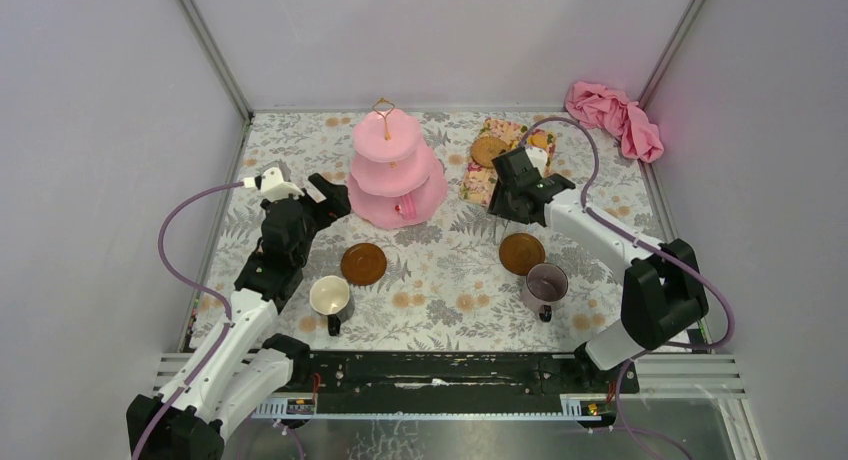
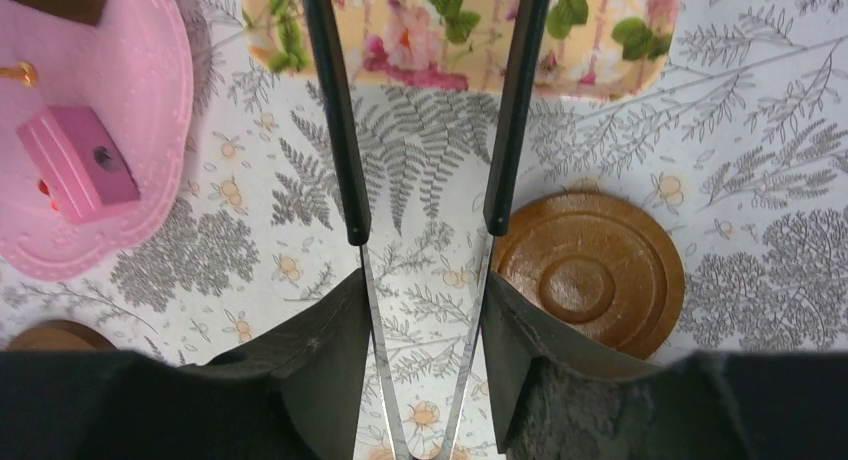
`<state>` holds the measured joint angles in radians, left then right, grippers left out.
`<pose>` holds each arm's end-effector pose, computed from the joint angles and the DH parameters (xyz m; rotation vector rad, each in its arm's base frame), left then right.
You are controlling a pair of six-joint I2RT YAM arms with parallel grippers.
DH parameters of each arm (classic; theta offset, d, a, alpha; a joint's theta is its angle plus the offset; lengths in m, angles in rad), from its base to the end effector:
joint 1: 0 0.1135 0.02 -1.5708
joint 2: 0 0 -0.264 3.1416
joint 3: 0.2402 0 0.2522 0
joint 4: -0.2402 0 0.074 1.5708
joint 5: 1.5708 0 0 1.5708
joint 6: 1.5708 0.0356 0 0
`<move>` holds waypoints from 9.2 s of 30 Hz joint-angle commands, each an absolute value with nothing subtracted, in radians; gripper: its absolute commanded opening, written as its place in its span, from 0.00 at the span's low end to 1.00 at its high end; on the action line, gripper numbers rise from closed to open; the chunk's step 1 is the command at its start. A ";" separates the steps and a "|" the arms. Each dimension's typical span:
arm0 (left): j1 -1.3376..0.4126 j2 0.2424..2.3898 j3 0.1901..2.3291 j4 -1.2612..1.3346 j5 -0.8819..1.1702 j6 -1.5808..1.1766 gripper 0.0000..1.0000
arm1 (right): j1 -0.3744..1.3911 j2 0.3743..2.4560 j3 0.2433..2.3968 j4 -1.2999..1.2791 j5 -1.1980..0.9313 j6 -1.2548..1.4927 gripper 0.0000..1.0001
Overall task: Serve the afternoon tea
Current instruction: Place the clamp on the tray, then pick up the clamp from the tray, then pick up the desert from the tray.
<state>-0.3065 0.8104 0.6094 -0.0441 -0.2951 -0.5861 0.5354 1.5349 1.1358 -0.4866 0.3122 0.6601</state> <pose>0.1889 -0.0489 0.2884 -0.4597 1.7613 -0.3669 0.2875 0.1578 0.2539 0.2843 2.3893 0.1696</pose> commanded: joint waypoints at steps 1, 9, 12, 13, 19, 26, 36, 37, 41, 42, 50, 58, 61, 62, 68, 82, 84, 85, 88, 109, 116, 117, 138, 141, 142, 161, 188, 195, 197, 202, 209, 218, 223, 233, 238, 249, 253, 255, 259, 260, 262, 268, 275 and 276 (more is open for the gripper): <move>-0.301 0.810 0.627 0.003 -0.292 -0.574 1.00 | 0.469 1.577 1.206 -0.464 0.230 0.604 0.49; -0.300 0.800 0.623 0.002 -0.295 -0.575 1.00 | 0.369 1.681 1.314 -0.489 0.143 0.549 0.49; -0.301 0.803 0.624 0.003 -0.293 -0.577 1.00 | 0.350 1.749 1.376 -0.521 0.140 0.522 0.49; -0.300 0.802 0.626 0.003 -0.292 -0.577 1.00 | 0.344 1.768 1.397 -0.535 0.137 0.514 0.49; -0.300 0.800 0.625 0.007 -0.290 -0.577 1.00 | 0.303 1.832 1.460 -0.557 0.120 0.499 0.49; -0.295 0.801 0.624 0.015 -0.277 -0.582 1.00 | 0.301 1.845 1.448 -0.537 0.042 0.480 0.49; -0.291 0.798 0.620 0.017 -0.273 -0.584 1.00 | 0.418 1.888 1.405 -0.490 0.050 0.423 0.50; -0.291 0.798 0.620 0.016 -0.273 -0.585 1.00 | 0.434 1.887 1.395 -0.479 0.057 0.416 0.50; -0.291 0.796 0.618 0.017 -0.272 -0.584 1.00 | 0.483 1.898 1.378 -0.466 0.077 0.402 0.50; -0.291 0.797 0.618 0.016 -0.273 -0.585 1.00 | 0.498 1.901 1.374 -0.468 0.089 0.400 0.50; -0.292 0.799 0.617 0.017 -0.269 -0.584 1.00 | 0.558 1.888 1.312 -0.437 0.137 0.418 0.50; -0.291 0.798 0.614 0.016 -0.271 -0.583 1.00 | 0.583 1.919 1.271 -0.398 0.144 0.445 0.51; -0.292 0.797 0.614 0.016 -0.272 -0.582 1.00 | 0.603 1.926 1.262 -0.391 0.163 0.445 0.51; -0.291 0.797 0.614 0.017 -0.272 -0.583 1.00 | 0.609 1.925 1.256 -0.388 0.168 0.443 0.51; -0.291 0.803 0.615 0.016 -0.272 -0.583 1.00 | 0.636 1.916 1.245 -0.389 0.188 0.442 0.51; -0.292 0.812 0.618 0.016 -0.271 -0.579 1.00 | 0.641 1.908 1.196 -0.363 0.226 0.449 0.58; -0.291 0.813 0.618 0.016 -0.270 -0.579 1.00 | 0.643 1.907 1.187 -0.352 0.234 0.448 0.61; -0.291 0.814 0.618 0.016 -0.270 -0.580 1.00 | 0.645 1.905 1.183 -0.346 0.237 0.447 0.61; -0.291 0.816 0.619 0.017 -0.270 -0.580 1.00 | 0.650 1.899 1.163 -0.329 0.254 0.448 0.63; -0.291 0.816 0.618 0.016 -0.269 -0.581 1.00 | 0.735 1.927 0.989 -0.131 0.454 0.522 0.65; -0.292 0.811 0.615 0.017 -0.269 -0.583 1.00 | 0.746 1.969 0.976 -0.146 0.500 0.542 0.59; -0.292 0.810 0.614 0.017 -0.268 -0.583 1.00 | 0.749 1.975 0.975 -0.149 0.501 0.543 0.58; -0.291 0.800 0.612 0.016 -0.267 -0.584 1.00 | 0.776 1.901 0.965 -0.200 0.532 0.558 0.54; -0.291 0.798 0.611 0.017 -0.267 -0.584 1.00 | 0.777 1.868 0.965 -0.197 0.503 0.546 0.54; -0.291 0.799 0.611 0.016 -0.267 -0.584 1.00 | 0.777 1.859 0.969 -0.202 0.492 0.542 0.53; -0.291 0.787 0.609 0.016 -0.267 -0.584 1.00 | 0.786 1.711 1.017 -0.286 0.387 0.512 0.50; -0.291 0.779 0.609 0.014 -0.270 -0.578 1.00 | 0.769 1.596 1.260 -0.502 0.355 0.533 0.49; -0.291 0.775 0.611 0.014 -0.272 -0.580 1.00 | 0.694 1.580 1.299 -0.559 0.329 0.515 0.49; -0.291 0.774 0.611 0.015 -0.270 -0.581 1.00 | 0.658 1.576 1.306 -0.571 0.314 0.506 0.50; -0.291 0.770 0.609 0.015 -0.268 -0.586 1.00 | 0.549 1.563 1.313 -0.574 0.266 0.482 0.50; -0.292 0.771 0.608 0.015 -0.266 -0.588 1.00 | 0.426 1.593 1.353 -0.553 0.187 0.454 0.50; -0.291 0.763 0.606 0.016 -0.259 -0.596 1.00 | 0.348 1.658 1.421 -0.545 0.128 0.413 0.51; -0.291 0.767 0.606 0.015 -0.255 -0.596 1.00 | 0.312 1.685 1.426 -0.536 0.109 0.387 0.52; -0.293 0.783 0.611 0.009 -0.263 -0.589 1.00 | 0.250 1.768 1.438 -0.502 0.031 0.357 0.54; -0.292 0.790 0.610 0.010 -0.258 -0.594 1.00 | 0.225 1.784 1.438 -0.489 0.013 0.348 0.54; -0.293 0.814 0.615 0.011 -0.246 -0.595 1.00 | 0.182 1.813 1.467 -0.492 -0.011 0.326 0.54; -0.293 0.822 0.618 0.011 -0.243 -0.597 1.00 | 0.169 1.841 1.491 -0.499 -0.025 0.315 0.54; -0.292 0.819 0.618 0.012 -0.244 -0.595 1.00 | 0.156 1.850 1.499 -0.499 -0.030 0.312 0.54; -0.292 0.815 0.615 0.012 -0.245 -0.595 1.00 | 0.143 1.868 1.514 -0.493 -0.052 0.306 0.54; -0.292 0.816 0.614 0.012 -0.244 -0.595 1.00 | 0.140 1.874 1.521 -0.495 -0.055 0.303 0.54; -0.293 0.818 0.615 0.011 -0.243 -0.595 1.00 | 0.135 1.882 1.530 -0.495 -0.060 0.299 0.54; -0.294 0.820 0.615 0.012 -0.243 -0.594 1.00 | 0.123 1.921 1.571 -0.499 -0.087 0.286 0.54; -0.293 0.820 0.614 0.012 -0.241 -0.592 1.00 | 0.108 1.947 1.579 -0.489 -0.122 0.279 0.54; -0.293 0.820 0.615 0.012 -0.241 -0.593 1.00 | 0.105 1.951 1.580 -0.488 -0.128 0.277 0.54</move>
